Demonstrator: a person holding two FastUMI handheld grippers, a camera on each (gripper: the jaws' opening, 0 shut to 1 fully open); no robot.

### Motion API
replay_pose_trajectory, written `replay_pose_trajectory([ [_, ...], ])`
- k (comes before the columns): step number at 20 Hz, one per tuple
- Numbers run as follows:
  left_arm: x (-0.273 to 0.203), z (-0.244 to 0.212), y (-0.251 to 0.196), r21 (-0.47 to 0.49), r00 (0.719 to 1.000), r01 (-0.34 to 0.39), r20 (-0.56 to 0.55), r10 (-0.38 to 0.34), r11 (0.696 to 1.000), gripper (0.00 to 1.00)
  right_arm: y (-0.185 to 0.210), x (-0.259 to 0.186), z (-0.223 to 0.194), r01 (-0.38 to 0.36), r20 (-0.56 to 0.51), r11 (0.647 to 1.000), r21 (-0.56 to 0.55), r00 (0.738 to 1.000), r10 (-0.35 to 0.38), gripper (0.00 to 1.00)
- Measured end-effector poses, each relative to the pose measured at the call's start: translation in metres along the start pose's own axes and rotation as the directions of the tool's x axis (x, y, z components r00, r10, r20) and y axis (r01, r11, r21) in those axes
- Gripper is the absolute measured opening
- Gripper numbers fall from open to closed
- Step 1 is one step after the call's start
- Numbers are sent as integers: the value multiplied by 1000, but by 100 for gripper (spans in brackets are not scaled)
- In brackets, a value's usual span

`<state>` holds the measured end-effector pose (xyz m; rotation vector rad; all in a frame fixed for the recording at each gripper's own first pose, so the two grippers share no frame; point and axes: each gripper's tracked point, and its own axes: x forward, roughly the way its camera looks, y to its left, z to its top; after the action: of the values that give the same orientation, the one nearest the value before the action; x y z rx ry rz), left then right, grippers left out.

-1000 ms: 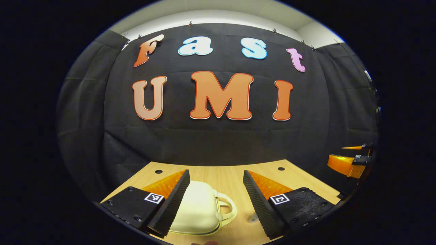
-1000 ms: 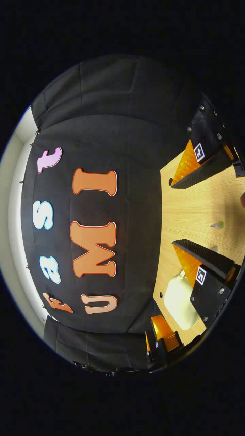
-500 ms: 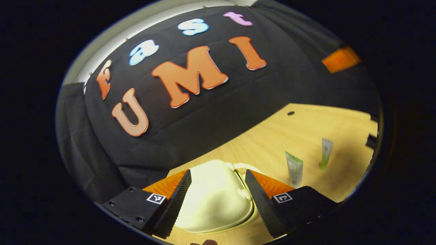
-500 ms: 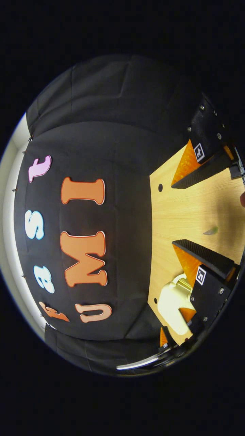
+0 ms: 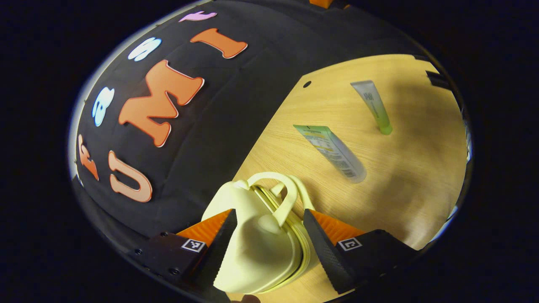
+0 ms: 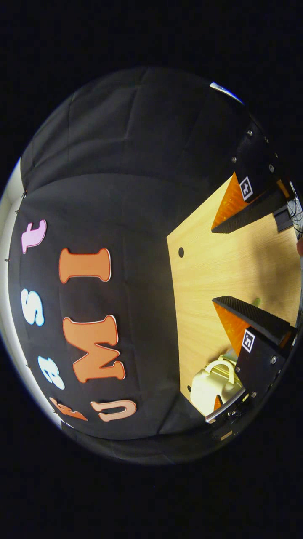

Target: First open the suitcase, pack the skin care products into it, and then close the suitcase.

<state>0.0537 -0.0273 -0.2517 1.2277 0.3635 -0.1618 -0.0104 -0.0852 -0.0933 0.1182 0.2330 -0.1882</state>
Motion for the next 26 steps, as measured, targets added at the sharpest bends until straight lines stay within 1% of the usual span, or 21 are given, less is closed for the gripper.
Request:
replay_pose_trajectory([
  [2,15,-3,0,40,1000,1,-24,0,999,98,-7,0,-3,14,-6,1000,-11,1000,-14,95],
  [4,25,-8,-6,44,998,33,-57,-30,999,98,-9,0,-3,23,-9,1000,-21,1000,-24,95],
  [6,35,-6,-4,64,997,40,-74,-35,997,98,-13,1,-4,32,-13,999,-20,999,-32,95],
  [8,43,-3,-8,83,995,56,-86,-49,995,98,-12,0,-8,23,-27,1000,5,999,-23,95],
  [11,57,1,-12,107,993,57,-110,-45,993,97,-10,2,-18,16,-59,1000,20,998,-14,95],
  [13,60,-2,-16,107,989,63,-138,-48,992,75,-14,1,-20,23,-59,1000,1,998,-23,95],
  [14,62,-3,-16,113,989,62,-141,-46,992,74,-15,1,-20,25,-58,1000,-7,998,-25,95],
  [15,62,-6,-18,110,986,80,-157,-62,991,71,-14,1,-19,26,-57,1000,-8,998,-26,95],
  [16,62,-8,-22,111,983,93,-165,-74,989,54,-15,1,-19,27,-57,1000,-7,998,-27,95],
  [17,63,-10,-24,127,981,106,-175,-83,986,53,-14,0,-19,25,-58,1000,-4,998,-25,95],
  [18,67,-7,-27,142,979,124,-176,-99,982,43,-12,0,-19,21,-59,1000,-3,998,-21,95],
  [19,62,-7,-30,158,976,147,-181,-118,976,43,-11,0,-20,14,-61,1000,-4,998,-14,95],
  [20,64,-3,-33,170,977,164,-162,-136,972,19,-9,0,-20,10,-62,1000,-6,998,-11,95],
  [21,63,-3,-29,154,980,158,-149,-135,975,15,-8,-1,-20,4,-62,1000,-10,998,-5,95],
  [22,62,-6,-27,117,978,165,-146,-147,979,10,-6,-1,-19,-1,-59,1000,-16,998,0,95],
  [24,60,-3,-24,29,975,178,-138,-172,984,10,-2,0,-16,-14,-54,1000,-23,998,13,95],
  [26,56,1,-24,-62,969,205,-130,-211,977,10,3,1,-13,-27,-48,999,-20,999,26,95],
])
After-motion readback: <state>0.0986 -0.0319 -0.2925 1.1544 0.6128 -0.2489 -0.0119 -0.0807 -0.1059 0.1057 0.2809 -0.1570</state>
